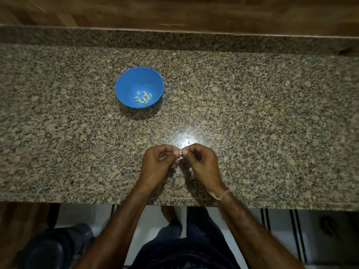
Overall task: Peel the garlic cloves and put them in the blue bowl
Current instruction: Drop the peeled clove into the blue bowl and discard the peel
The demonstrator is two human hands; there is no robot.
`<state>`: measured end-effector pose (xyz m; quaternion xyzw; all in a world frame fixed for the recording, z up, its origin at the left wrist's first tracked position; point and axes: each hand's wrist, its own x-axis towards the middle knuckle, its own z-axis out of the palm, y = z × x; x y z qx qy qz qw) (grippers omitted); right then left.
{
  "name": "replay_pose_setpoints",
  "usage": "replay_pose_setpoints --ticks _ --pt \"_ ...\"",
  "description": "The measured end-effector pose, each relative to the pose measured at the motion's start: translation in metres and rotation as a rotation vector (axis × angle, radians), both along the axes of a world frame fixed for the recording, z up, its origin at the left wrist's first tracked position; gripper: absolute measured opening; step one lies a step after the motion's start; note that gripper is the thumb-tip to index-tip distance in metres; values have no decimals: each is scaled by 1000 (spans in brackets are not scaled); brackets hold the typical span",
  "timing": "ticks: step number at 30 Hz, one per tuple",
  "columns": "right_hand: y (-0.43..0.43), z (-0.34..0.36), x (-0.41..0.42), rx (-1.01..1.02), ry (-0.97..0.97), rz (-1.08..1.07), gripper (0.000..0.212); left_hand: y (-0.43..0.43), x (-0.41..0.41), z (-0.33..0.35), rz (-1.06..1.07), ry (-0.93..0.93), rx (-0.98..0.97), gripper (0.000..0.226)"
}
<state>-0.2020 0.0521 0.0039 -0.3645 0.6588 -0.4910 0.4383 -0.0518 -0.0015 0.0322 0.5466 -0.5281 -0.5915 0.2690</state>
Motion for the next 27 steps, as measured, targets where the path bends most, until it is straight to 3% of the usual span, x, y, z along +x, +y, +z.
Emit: replay_pose_setpoints --ticks 13,19,23,27 --pt "1 6 -6 28 -160 46 12 3 -1 9 -115 -220 -254 8" --pt "-2 11 0 127 -488 5 22 7 -10 13 -24 -198 -280 10" --pt "-3 15 -1 106 -415 10 24 9 -8 10 -43 -149 -300 11" --pt "-8 18 -1 97 -245 72 22 3 -5 9 -125 -247 -451 14"
